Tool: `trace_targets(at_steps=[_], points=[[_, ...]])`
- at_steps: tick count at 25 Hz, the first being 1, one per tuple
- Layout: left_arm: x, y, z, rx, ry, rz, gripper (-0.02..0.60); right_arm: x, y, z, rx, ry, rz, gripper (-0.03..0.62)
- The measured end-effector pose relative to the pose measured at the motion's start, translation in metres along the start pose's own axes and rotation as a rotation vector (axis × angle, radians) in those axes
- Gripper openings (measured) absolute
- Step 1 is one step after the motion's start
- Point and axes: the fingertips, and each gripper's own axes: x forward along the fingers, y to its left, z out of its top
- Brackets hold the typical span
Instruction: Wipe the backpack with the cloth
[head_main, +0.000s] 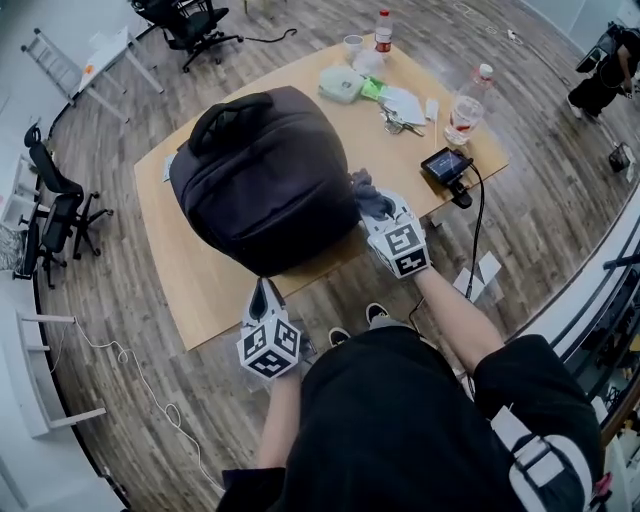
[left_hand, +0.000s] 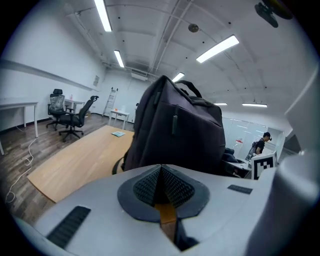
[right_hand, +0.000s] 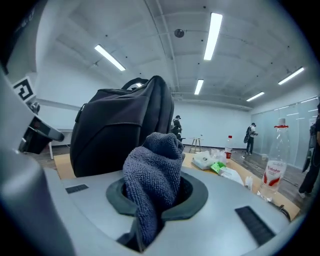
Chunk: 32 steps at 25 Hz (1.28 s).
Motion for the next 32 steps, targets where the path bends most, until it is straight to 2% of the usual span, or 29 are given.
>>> trace_targets(at_steps=[2, 4, 8, 11, 15, 19, 21, 24, 26, 30, 32], points=[[0.017, -0.027, 0.0, -0.008, 0.025, -0.019, 0.015, 0.0, 0.002, 0.001, -0.005, 0.001, 0.049, 0.071], [0.031, -0.044, 0.0, -0.014, 0.047, -0.004, 0.015, -0.001, 0.003, 0.001, -0.03, -0.003, 0.085, 0.071], [0.044, -0.049, 0.002, -0.038, 0.048, 0.073, 0.015, -0.001, 0.002, 0.001, -0.098, -0.01, 0.143, 0.067], [0.047, -0.046, 0.0, -0.017, 0.052, 0.109, 0.015, -0.006, 0.007, -0.002, -0.094, -0.011, 0.203, 0.066], [0.053, -0.029, 0.009, 0.01, 0.048, 0.17, 0.015, -0.016, 0.034, -0.003, -0.128, -0.022, 0.297, 0.066], [0.064, -0.002, 0.025, 0.079, 0.047, 0.239, 0.014, -0.019, 0.073, 0.001, -0.18, -0.02, 0.321, 0.066], [0.07, 0.015, 0.033, 0.085, 0.046, 0.261, 0.014, -0.017, 0.093, 0.003, -0.18, -0.022, 0.368, 0.066], [0.081, 0.038, 0.048, 0.134, 0.034, 0.308, 0.014, -0.013, 0.126, 0.008, -0.221, -0.019, 0.446, 0.066], [0.084, 0.048, 0.056, 0.151, 0.03, 0.311, 0.014, -0.01, 0.149, 0.01, -0.239, -0.02, 0.491, 0.066], [0.08, 0.048, 0.061, 0.162, 0.018, 0.236, 0.014, -0.002, 0.185, 0.012, -0.251, -0.023, 0.563, 0.066], [0.072, 0.051, 0.059, 0.156, 0.009, 0.228, 0.014, 0.006, 0.204, 0.015, -0.267, -0.024, 0.608, 0.067]])
